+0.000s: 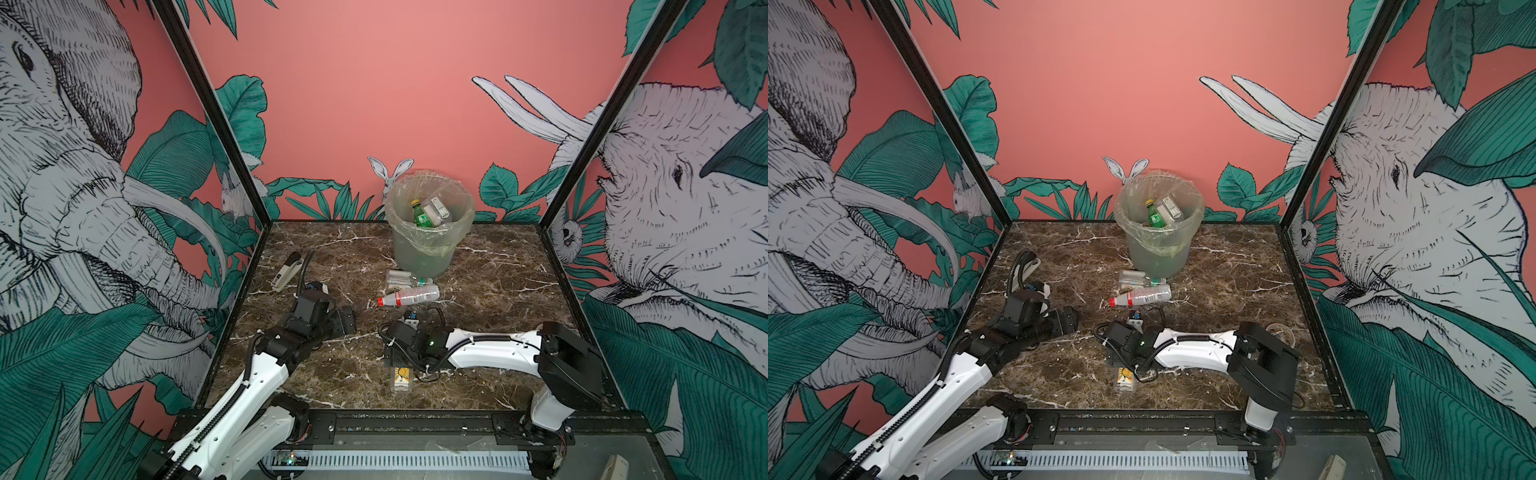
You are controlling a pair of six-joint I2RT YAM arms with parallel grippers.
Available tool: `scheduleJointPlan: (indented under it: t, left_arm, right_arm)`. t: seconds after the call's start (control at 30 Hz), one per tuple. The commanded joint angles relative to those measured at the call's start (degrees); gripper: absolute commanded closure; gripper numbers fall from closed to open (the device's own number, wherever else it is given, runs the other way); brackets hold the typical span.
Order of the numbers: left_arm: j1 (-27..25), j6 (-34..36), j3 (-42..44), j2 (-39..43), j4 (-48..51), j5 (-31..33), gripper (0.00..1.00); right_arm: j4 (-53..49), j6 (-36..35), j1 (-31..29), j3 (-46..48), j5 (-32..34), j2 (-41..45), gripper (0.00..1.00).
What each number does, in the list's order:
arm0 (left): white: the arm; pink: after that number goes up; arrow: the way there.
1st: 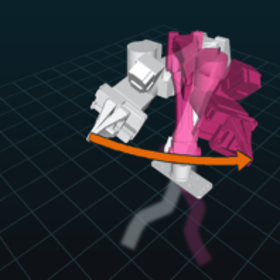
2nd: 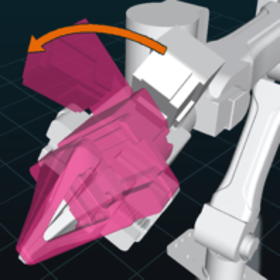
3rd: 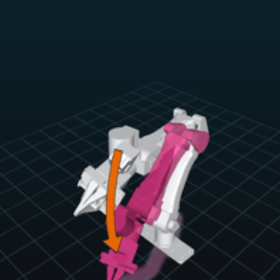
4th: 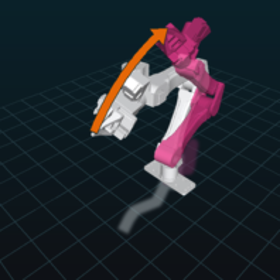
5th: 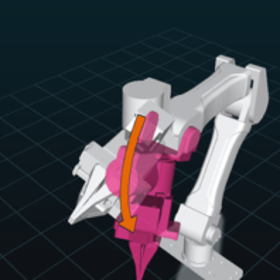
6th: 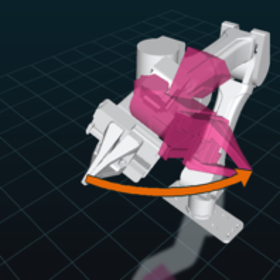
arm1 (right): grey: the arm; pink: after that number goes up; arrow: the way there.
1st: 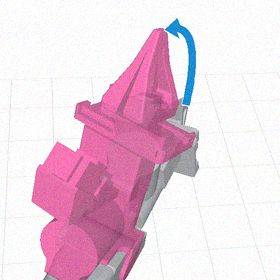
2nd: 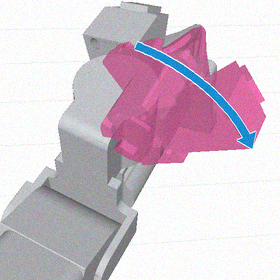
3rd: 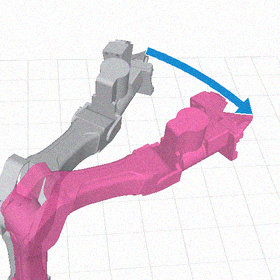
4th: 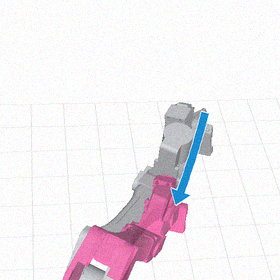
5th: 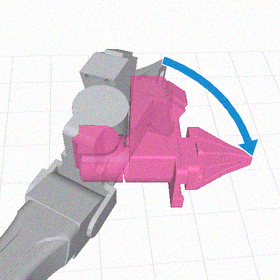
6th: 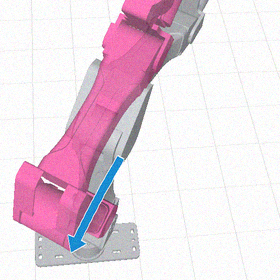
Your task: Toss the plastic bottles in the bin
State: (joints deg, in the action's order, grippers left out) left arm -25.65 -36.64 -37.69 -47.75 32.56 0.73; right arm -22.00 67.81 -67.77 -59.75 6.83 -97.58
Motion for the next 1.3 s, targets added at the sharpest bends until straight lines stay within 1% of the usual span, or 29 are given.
scheduleJointPlan:
  t: [0.0,0.27,0.5,0.8,0.93,1.07,1.1,1.27]
  left_arm:
    - [0.42,-0.71,1.04,1.06,1.37,0.7,0.01]
    - [0.42,-0.75,1.22,1.08,1.28,0.76,0.01]
    - [0.42,-0.8,1.31,1.08,1.19,0.66,0.01]
    - [0.51,-0.8,1.57,1.41,1.35,0.54,0.01]
    - [0.51,-0.67,1.57,1.69,1.53,0.59,0.01]
    - [0.53,-0.8,1.55,1.74,1.63,0.59,0.01]
    - [0.54,-0.86,1.56,1.72,1.61,0.46,0.01]
    - [0.59,-1.2,1.87,1.91,1.46,0.23,0.01]
  right_arm:
    - [-1.13,0.74,-0.38,-1.06,0.49,-0.52,0.13]
    - [-0.13,0.98,-0.35,-0.3,0.56,-0.77,0.2]
    - [1.04,1.1,-0.35,0.09,0.16,-1.02,0.29]
    - [2.61,0.68,-0.32,0.75,-0.73,-0.74,0.37]
    - [3.64,0.07,-0.17,2.04,-0.16,1.86,0.4]
    - [8.87,0.01,0.65,6.18,0.03,5.44,0.4]
    - [10.37,0.05,0.94,7.29,-0.19,7.82,0.4]
    - [15.89,-0.55,2.21,12.1,-0.58,13.05,0.41]
